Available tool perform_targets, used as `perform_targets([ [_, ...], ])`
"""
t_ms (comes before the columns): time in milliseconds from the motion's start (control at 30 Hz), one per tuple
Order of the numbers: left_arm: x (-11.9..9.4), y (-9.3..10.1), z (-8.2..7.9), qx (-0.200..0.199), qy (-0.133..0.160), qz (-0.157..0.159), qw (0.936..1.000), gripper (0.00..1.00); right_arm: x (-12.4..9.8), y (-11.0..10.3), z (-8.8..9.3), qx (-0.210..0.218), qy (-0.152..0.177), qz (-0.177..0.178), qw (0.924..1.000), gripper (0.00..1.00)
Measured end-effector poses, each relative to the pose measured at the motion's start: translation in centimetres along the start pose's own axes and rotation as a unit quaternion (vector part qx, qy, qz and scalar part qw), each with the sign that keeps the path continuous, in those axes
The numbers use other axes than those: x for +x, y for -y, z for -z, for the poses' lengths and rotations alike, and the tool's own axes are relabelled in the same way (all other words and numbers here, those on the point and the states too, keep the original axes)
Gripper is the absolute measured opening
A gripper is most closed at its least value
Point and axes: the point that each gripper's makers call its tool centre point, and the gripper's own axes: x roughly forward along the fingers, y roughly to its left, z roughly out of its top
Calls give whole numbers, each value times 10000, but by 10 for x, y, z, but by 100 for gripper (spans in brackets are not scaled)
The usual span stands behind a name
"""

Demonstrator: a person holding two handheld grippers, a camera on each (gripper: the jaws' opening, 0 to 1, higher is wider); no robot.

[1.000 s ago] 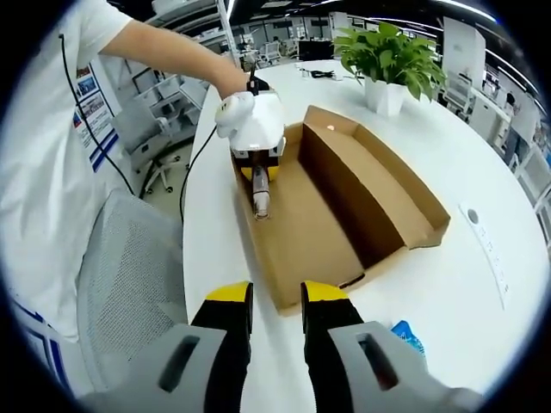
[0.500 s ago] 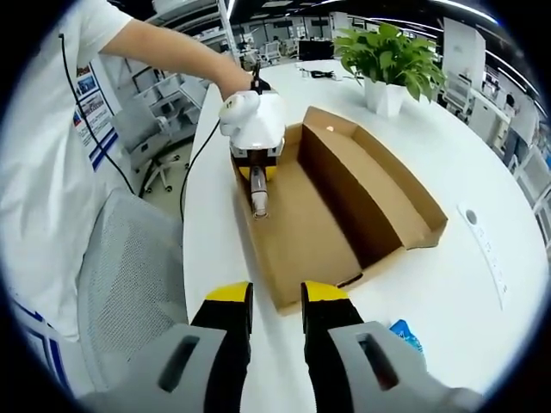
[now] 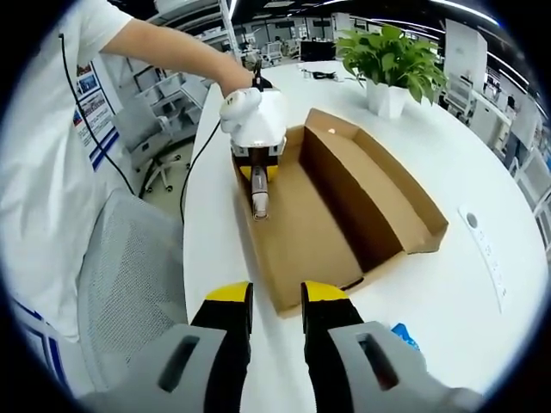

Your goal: Operate the shoe box by opening the lid, removing the specified soft item, and placing it in the target area until the item is outside and the box remains undamaged.

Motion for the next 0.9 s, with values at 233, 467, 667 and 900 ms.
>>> perform_targets([
  [233,-5,0,0,-44,26,-35,10000,17,-1,-1,-1,-17,16,3,10000,20],
  [467,-16,-1,2,-128,54,-77,9999,18,-2,-2,-6,-76,64,4,10000,20],
  [667,-22,2,1,-143,70,-160,9997,18,-5,-3,-9,-121,99,22,9999,20],
  [900,-24,0,0,-202,135,-240,9994,18,-9,-8,-10,-153,119,59,9998,21],
])
